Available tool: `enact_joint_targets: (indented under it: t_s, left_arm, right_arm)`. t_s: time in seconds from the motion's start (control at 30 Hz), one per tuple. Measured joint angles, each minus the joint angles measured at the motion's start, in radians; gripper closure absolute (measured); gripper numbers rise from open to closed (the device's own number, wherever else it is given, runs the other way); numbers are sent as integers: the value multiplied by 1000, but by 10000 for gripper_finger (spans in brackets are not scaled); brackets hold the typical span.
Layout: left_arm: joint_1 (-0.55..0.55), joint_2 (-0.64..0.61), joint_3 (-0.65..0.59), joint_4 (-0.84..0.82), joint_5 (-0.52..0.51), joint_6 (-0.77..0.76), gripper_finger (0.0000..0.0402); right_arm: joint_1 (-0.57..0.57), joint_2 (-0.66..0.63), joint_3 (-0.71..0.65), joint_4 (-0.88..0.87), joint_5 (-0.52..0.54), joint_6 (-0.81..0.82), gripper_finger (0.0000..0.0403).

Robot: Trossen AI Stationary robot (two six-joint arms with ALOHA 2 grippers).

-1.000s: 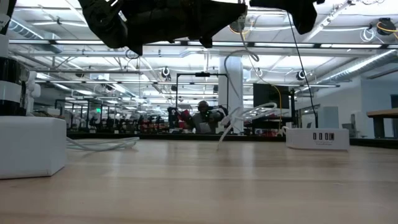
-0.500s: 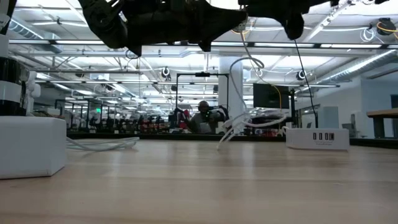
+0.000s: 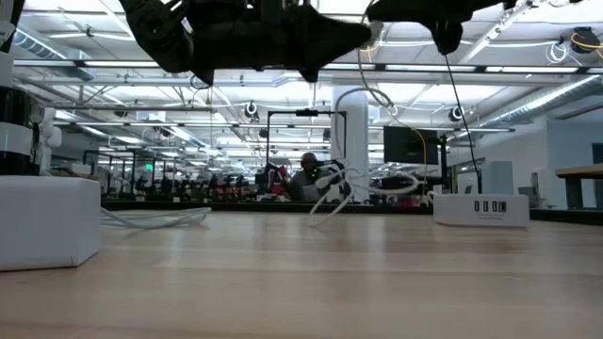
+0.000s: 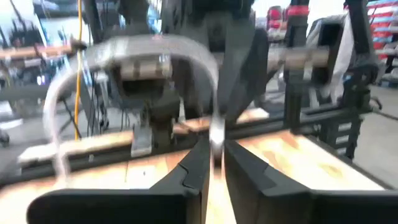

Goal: Insert USB
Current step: Insert the white charger cable into the blue adapter

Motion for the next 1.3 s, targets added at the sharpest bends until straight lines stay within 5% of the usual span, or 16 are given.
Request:
enact_joint_targets:
  t_s: [0.37,0.67,0.97,1.3]
  left_arm:
    - [0,0,-4,-129,-7,-26,326]
    - [2,0,-4,-137,-15,-19,330]
    - [3,0,-4,-223,-88,5,330]
    - [3,0,-4,-239,-109,9,330]
  right_arm:
    - [33,-231,0,-473,63,66,402]
    - [52,-354,-52,-961,62,333,403]
    - [52,-473,-246,-983,89,449,403]
    - [51,-546,-290,-1001,118,444,403]
